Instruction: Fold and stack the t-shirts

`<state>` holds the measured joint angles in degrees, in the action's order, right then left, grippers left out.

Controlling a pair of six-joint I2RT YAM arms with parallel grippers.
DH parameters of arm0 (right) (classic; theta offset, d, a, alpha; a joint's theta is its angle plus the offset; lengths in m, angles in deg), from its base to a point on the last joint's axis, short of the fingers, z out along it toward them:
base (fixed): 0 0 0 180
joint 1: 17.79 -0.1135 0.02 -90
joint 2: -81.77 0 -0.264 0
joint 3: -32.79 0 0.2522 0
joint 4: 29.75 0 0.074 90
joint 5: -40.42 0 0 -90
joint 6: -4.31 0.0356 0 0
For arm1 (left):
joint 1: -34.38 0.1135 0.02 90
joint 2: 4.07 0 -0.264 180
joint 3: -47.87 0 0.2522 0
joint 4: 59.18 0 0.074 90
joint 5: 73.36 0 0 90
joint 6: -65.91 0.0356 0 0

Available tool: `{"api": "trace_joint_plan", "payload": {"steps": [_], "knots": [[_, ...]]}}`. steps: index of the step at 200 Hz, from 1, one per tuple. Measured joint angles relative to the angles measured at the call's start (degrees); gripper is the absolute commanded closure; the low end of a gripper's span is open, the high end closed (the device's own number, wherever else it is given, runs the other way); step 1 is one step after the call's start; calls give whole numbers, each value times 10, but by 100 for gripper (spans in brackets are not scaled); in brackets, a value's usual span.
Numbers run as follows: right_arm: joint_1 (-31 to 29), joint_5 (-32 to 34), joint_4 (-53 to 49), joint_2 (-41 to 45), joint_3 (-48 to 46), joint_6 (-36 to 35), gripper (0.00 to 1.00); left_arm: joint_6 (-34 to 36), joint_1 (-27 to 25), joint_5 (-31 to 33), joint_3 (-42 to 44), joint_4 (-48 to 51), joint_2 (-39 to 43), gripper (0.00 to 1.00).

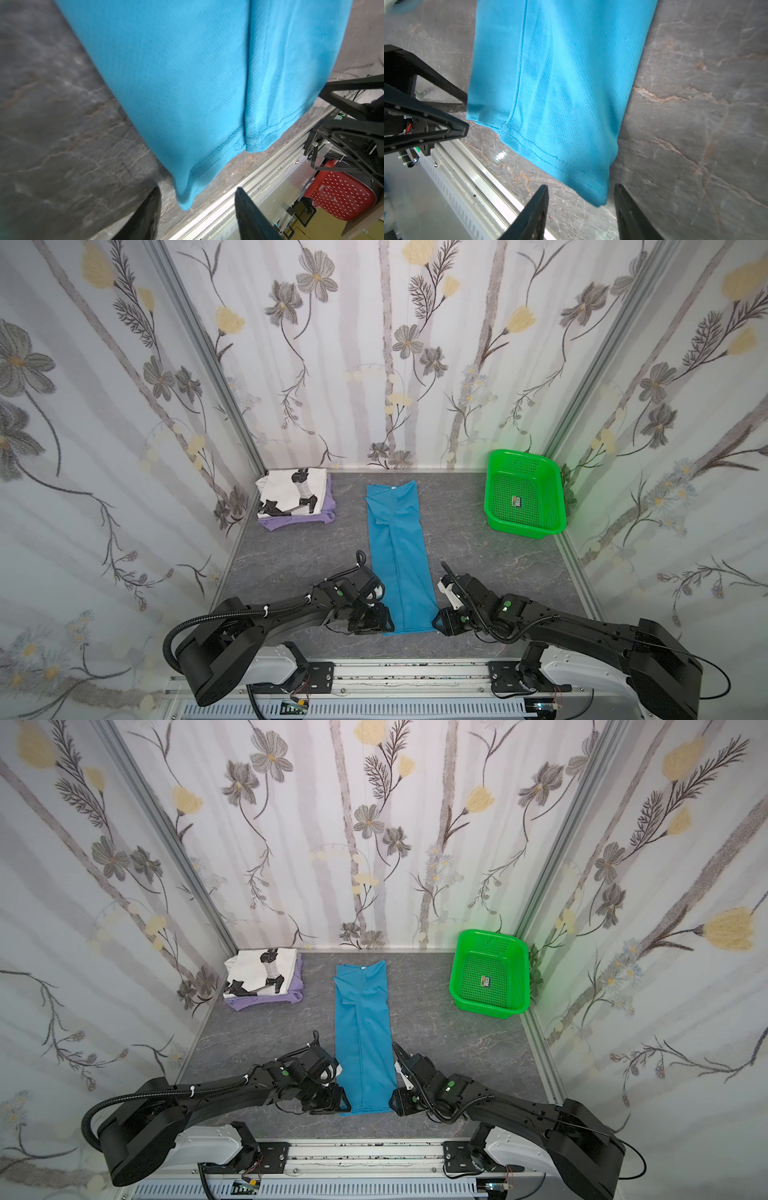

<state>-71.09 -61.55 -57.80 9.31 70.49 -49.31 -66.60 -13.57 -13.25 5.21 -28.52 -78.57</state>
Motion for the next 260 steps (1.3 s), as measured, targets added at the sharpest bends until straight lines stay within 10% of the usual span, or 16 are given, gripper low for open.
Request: {"api": "trace_joint_plan", "payload": {"steps": [44,180,260], "knots": [[0,-14,7,-2,-3,0,100,-12,-1,-2,21,5,20,100],[76,-54,-50,45,106,-36,100,-12,70,32,-44,80,158,100],[219,-121,27,-235,295,-85,100,20,217,-3,-184,-3,-40,100]]}}
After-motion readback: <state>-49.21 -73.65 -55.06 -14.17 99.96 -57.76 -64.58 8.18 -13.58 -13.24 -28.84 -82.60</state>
